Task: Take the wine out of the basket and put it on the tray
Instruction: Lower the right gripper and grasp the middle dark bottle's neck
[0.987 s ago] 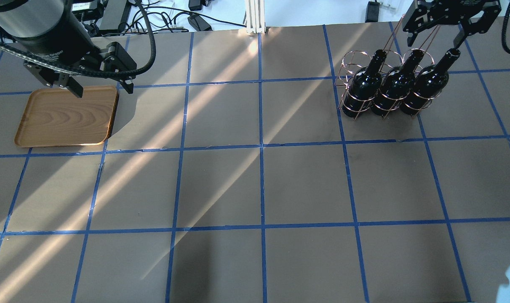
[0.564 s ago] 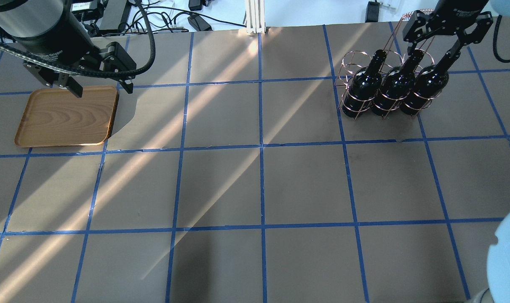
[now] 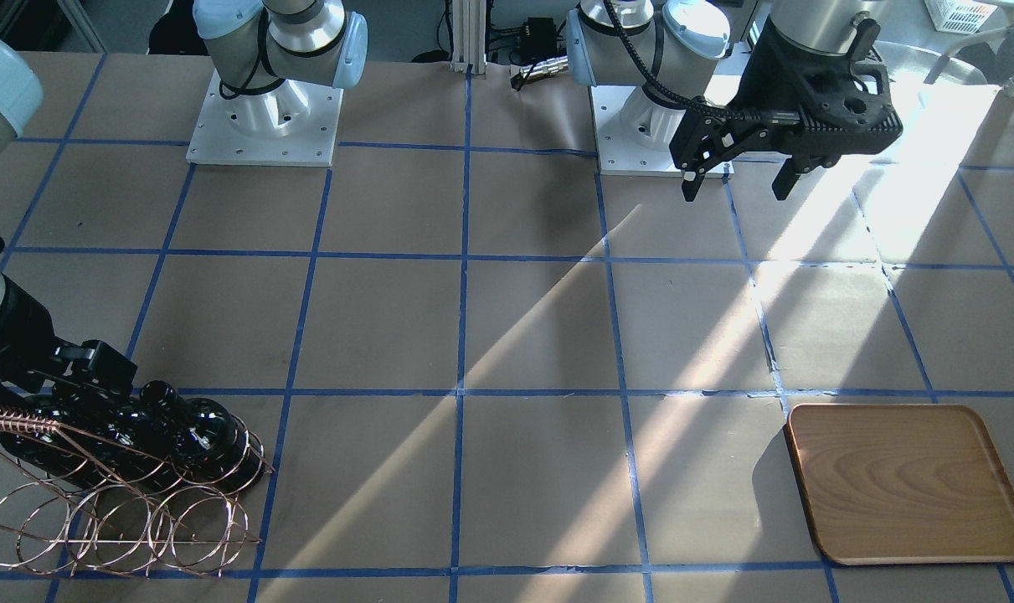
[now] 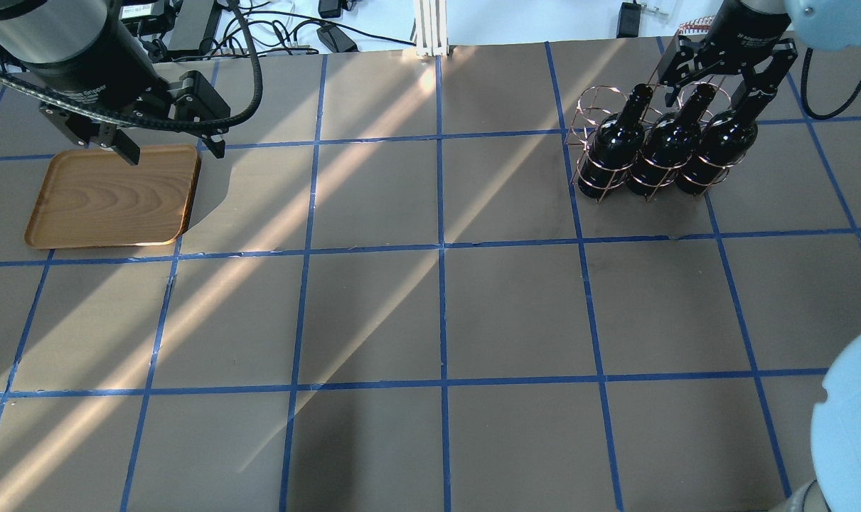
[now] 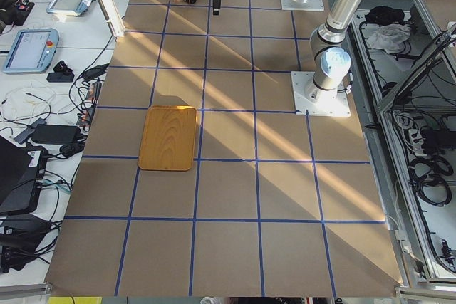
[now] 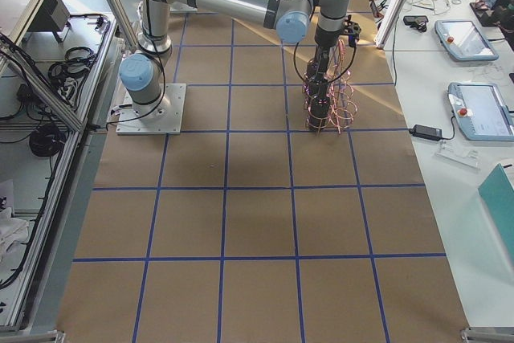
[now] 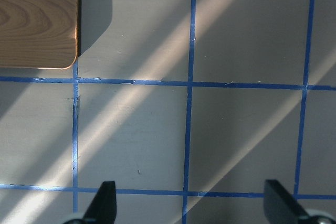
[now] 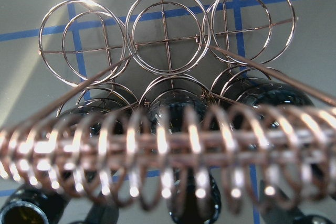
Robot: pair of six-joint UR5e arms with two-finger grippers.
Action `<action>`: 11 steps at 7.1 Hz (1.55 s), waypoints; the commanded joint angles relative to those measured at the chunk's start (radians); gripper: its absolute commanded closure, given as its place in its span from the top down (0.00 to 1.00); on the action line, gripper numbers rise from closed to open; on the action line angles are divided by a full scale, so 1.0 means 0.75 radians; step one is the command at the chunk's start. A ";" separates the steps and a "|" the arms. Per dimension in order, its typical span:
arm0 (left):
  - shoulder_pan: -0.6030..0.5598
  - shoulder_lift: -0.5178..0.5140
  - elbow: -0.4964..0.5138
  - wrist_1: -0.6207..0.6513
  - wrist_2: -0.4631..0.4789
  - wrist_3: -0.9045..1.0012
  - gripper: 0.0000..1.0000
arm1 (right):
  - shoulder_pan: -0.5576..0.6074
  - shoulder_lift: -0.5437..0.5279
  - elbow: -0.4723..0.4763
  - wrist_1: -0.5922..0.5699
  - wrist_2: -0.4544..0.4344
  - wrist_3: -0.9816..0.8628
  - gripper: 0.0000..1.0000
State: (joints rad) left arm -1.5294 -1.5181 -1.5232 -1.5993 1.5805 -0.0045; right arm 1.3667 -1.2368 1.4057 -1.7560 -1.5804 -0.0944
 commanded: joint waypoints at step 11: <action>0.000 -0.001 -0.002 -0.001 -0.001 0.002 1.00 | 0.004 0.029 0.020 -0.109 0.009 -0.003 0.29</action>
State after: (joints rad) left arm -1.5296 -1.5186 -1.5242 -1.6001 1.5800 -0.0039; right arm 1.3698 -1.2155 1.4205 -1.8388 -1.5738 -0.0981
